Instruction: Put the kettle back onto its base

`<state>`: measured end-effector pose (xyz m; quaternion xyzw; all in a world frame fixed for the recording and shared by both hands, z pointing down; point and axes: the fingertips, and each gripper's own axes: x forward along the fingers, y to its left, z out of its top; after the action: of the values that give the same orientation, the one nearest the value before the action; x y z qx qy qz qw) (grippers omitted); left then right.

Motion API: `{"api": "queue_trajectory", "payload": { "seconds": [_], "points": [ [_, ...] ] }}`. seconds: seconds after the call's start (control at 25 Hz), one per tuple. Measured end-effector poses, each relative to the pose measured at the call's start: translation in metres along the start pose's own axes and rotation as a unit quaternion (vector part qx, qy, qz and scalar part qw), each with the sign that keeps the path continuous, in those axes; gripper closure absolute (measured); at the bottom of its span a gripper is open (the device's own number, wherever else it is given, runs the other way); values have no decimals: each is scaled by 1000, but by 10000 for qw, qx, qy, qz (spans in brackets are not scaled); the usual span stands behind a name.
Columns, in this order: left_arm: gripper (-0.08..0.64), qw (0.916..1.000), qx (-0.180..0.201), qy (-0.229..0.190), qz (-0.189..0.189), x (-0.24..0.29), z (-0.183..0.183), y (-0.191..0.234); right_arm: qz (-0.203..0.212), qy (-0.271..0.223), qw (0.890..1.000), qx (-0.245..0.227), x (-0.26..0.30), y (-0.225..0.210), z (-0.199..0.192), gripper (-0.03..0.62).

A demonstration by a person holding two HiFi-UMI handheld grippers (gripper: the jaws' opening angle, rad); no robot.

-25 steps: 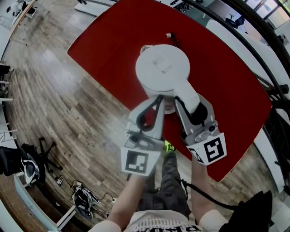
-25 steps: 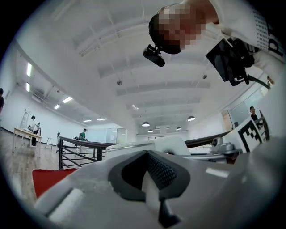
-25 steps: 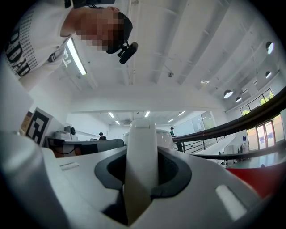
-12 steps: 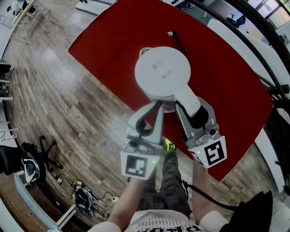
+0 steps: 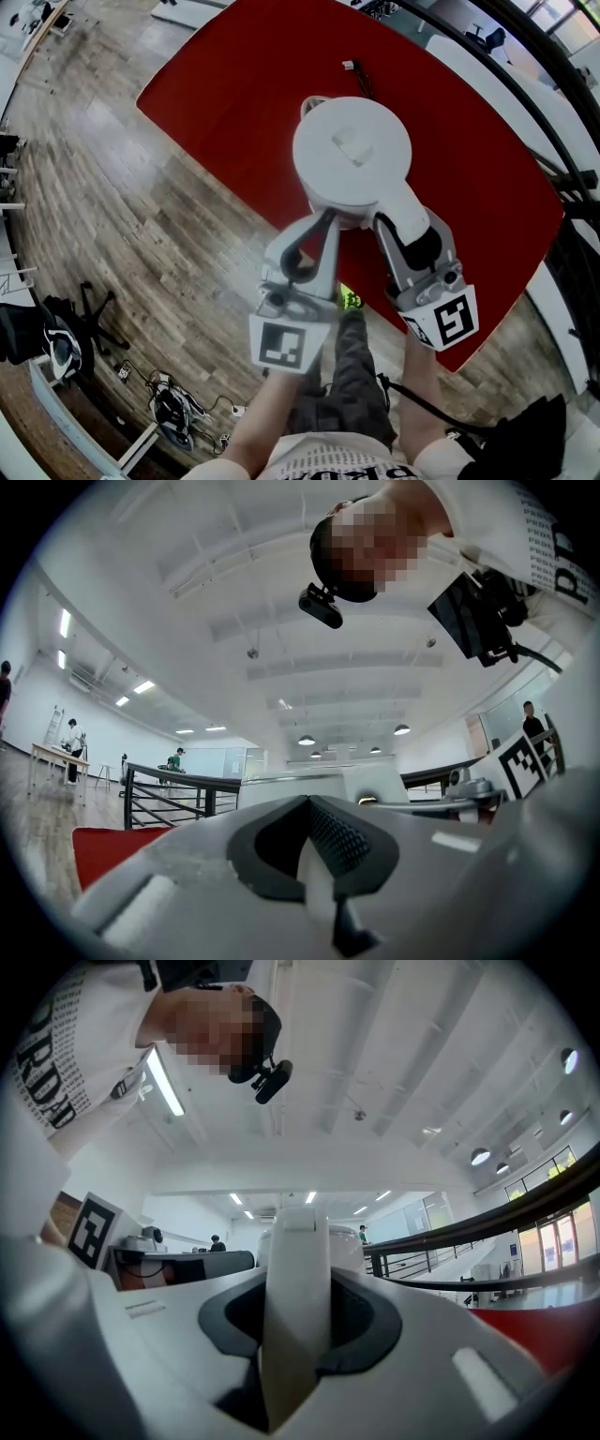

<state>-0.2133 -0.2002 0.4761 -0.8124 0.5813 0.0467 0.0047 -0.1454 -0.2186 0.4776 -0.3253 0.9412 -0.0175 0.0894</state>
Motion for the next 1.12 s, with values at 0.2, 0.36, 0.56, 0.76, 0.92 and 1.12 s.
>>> {"api": "queue_trajectory", "payload": {
  "seconds": [0.2, 0.36, 0.56, 0.76, 0.92, 1.12],
  "points": [
    [558, 9999, 25, -35, 129, -4, 0, 4, 25, -72, 10000, -5, 6, 8, -3, 474],
    [560, 9998, 90, -55, 146, -2, -1, 3, 70, -228, 9997, 86, 14, 9, 7, 474],
    [560, 10000, 26, 21, 80, -3, -7, 0, 125, -317, 9994, 61, 8, 6, 4, 474],
    [556, 9999, 101, 108, -34, -8, -14, -3, 246, -266, 9993, 42, 6, 8, 1, 474],
    [555, 9998, 152, 114, -62, -12, -17, -3, 236, -139, 9994, 201, 3, 9, -5, 474],
    [555, 9999, 152, 56, 43, -12, -11, -3, 236, -174, 9995, 126, 8, 17, 1, 474]
  ]
}}
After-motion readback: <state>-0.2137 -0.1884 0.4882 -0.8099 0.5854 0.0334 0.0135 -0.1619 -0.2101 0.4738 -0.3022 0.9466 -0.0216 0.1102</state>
